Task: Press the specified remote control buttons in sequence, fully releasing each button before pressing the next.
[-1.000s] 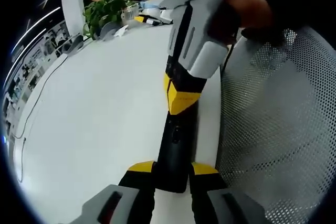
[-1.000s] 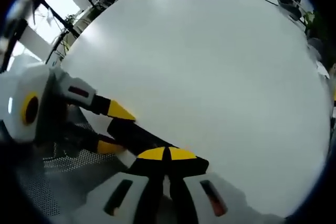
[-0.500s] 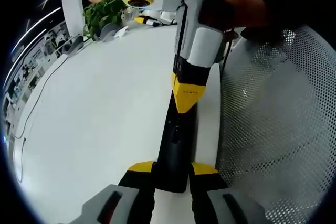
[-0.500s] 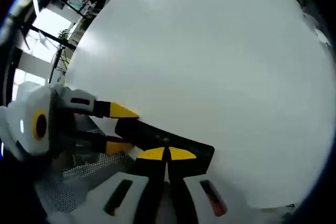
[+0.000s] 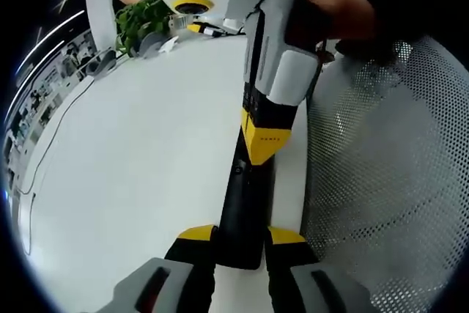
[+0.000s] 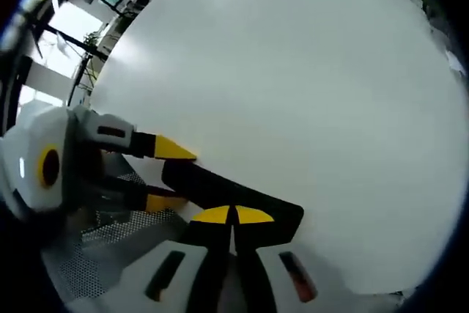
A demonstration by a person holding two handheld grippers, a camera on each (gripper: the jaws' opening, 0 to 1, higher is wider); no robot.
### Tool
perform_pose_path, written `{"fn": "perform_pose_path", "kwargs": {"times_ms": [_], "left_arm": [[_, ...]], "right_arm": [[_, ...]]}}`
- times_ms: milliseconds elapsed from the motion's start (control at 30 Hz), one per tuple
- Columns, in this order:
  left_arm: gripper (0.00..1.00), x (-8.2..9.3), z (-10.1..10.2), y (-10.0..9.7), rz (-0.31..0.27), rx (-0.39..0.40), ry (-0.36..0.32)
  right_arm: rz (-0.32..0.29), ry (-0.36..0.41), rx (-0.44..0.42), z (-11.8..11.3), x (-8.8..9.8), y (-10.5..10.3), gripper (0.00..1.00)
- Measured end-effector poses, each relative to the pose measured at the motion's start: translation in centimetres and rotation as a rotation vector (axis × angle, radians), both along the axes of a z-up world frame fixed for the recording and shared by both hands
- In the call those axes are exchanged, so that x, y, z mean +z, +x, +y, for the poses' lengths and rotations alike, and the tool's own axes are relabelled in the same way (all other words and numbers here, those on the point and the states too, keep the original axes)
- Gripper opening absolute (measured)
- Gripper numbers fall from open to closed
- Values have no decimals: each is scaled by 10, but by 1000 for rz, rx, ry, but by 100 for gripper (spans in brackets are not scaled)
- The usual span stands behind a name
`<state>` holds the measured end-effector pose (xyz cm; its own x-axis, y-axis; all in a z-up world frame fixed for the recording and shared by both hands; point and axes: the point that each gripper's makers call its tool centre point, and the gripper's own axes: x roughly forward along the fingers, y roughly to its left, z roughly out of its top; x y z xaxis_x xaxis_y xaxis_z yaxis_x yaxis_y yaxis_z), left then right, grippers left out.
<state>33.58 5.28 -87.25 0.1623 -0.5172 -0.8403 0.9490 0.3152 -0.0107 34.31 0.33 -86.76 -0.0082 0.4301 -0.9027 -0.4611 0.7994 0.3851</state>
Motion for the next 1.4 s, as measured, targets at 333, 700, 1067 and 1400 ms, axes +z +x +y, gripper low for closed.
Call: {"fn": "perform_pose_path", "kwargs": {"times_ms": [333, 700, 1067, 1400], "left_arm": [[26, 0, 0, 0, -2, -4, 3], [26, 1, 0, 0, -6, -4, 1], [26, 1, 0, 0, -5, -2, 0], [26, 1, 0, 0, -5, -4, 2]], "right_arm": [[-11, 15, 10, -1, 1, 0, 0], [61, 7, -33, -6, 3, -5, 0], [108, -37, -52, -16, 2, -7, 0], [58, -79, 40, -17, 0, -8, 0]]}}
